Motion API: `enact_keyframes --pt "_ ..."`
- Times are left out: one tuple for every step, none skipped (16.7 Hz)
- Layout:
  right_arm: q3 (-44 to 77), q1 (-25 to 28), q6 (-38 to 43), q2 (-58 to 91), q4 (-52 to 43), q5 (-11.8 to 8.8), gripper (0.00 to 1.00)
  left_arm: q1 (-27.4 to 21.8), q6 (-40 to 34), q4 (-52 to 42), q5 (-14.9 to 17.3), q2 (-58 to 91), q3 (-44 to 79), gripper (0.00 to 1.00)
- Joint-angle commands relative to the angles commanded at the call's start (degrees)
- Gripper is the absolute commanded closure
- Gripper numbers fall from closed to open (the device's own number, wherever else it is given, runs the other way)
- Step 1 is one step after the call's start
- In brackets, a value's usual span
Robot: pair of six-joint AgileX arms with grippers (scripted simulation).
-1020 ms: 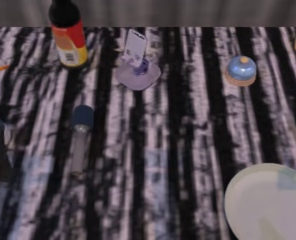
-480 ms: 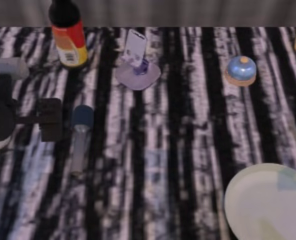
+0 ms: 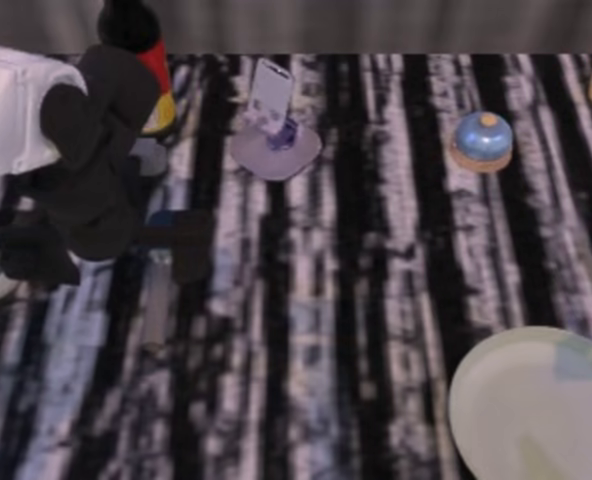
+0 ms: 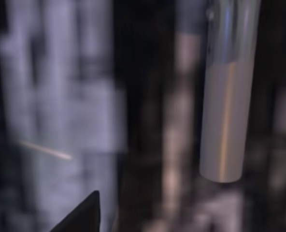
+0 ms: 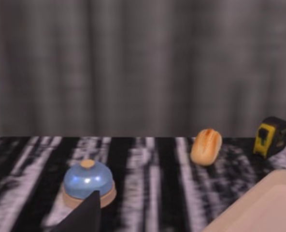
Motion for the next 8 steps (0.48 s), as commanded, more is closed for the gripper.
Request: enact_keyframes --pt "0.0 0.0 0.0 0.0 0.0 0.0 0.0 -0.41 -0.41 -1.13 -0.1 1.84 1.19 0.0" --pt "0.0 0.0 0.0 0.0 0.0 0.0 0.0 -0.7 -0.69 -1.94 -0.18 3.12 1.98 0.0" --pt "0.0 0.0 0.0 0.0 0.0 0.0 0.0 -0.84 -0.83 -2.38 -0.23 3.81 2.37 0.0" --pt "0.0 0.0 0.0 0.0 0.0 0.0 0.0 -0.87 -0.86 -2.47 -0.24 3.94 2.45 0.0" --pt "0.0 0.0 0.0 0.0 0.0 0.0 0.0 -0.87 -0.86 -2.47 -0.24 3.94 2.45 0.0" --pt "0.0 0.0 0.0 0.0 0.0 0.0 0.0 -0.87 -0.86 -2.47 -0.24 3.94 2.45 0.0" --pt "0.0 0.0 0.0 0.0 0.0 0.0 0.0 -0.87 -0.86 -2.47 -0.24 3.94 2.45 0.0" --pt "0.0 0.0 0.0 0.0 0.0 0.0 0.0 -0.58 -0.8 -2.34 -0.19 3.78 2.27 0.0"
